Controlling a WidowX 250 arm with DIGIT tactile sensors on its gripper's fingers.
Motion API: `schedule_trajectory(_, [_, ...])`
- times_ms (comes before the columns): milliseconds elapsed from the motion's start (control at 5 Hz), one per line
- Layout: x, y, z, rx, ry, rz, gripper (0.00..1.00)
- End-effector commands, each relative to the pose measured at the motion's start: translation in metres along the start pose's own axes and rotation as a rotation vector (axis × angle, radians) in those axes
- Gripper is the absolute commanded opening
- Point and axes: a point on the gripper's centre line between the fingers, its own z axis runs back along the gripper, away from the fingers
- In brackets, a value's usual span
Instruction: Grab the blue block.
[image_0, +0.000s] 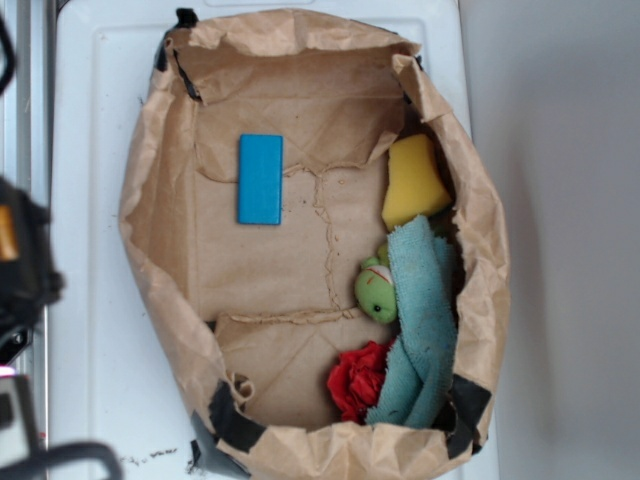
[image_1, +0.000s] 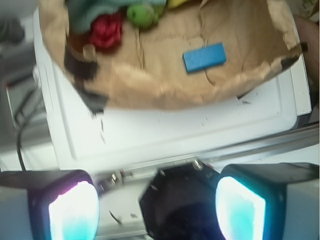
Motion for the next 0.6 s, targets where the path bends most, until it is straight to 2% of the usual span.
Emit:
schedule_trajectory(0, [0.060,0.015,-0.012,-0.113,-0.106,0.412,1.00])
schedule_trajectory(400, [0.090,0.048,-0.046,-0.029,-0.150,0.868,1.00])
